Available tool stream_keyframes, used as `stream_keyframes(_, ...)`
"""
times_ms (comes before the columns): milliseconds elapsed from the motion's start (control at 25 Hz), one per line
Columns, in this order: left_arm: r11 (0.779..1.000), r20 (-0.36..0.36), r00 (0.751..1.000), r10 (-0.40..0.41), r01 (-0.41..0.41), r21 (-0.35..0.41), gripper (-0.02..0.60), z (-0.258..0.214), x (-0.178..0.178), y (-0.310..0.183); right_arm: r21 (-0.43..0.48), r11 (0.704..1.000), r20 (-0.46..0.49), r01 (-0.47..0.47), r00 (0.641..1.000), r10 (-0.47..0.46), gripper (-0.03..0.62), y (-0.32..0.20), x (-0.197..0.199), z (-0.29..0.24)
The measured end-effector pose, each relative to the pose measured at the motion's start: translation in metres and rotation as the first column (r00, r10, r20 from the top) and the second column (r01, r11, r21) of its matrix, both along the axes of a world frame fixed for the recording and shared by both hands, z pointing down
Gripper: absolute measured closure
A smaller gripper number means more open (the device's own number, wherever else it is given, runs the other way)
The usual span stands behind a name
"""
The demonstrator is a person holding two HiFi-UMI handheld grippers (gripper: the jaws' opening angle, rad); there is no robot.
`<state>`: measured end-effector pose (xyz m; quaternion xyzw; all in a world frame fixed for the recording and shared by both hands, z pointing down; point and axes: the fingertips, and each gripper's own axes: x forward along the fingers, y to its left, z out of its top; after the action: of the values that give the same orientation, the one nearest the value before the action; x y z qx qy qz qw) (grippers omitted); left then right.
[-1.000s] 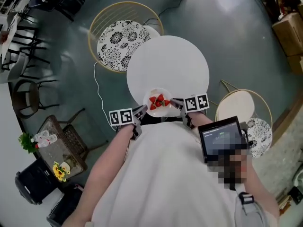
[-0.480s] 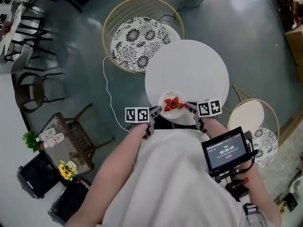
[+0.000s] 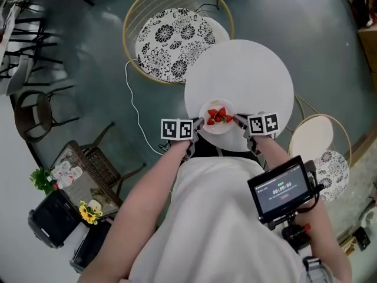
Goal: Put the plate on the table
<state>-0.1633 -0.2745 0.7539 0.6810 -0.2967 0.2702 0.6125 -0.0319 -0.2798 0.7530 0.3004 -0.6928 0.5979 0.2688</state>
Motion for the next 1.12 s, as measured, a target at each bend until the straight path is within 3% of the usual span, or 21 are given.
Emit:
stream_keyframes(400,0.995,0.137,0.986,0.096,-0.1,0.021,0.552,0.023,-0.004,-0.059,0.048,0.997,-0.073,-0.068,0.995,0.072,0.568,-0.046,-0.004,0.02)
stream_keyframes(840,0.971,0.186,0.956,0.226,-0.237,0.042,0.537,0.028,0.005,-0.074,0.093,0.989,-0.156,-0.119,0.979,0.133,0.568,-0.055,0.005,0.026)
stream_keyframes(1120,0.957,0.214,0.942,0.258,-0.279,0.073,0.528,0.028,0.006,-0.073,0.153,0.987,-0.233,-0.057,0.968,0.092,0.566,-0.056,0.006,0.025)
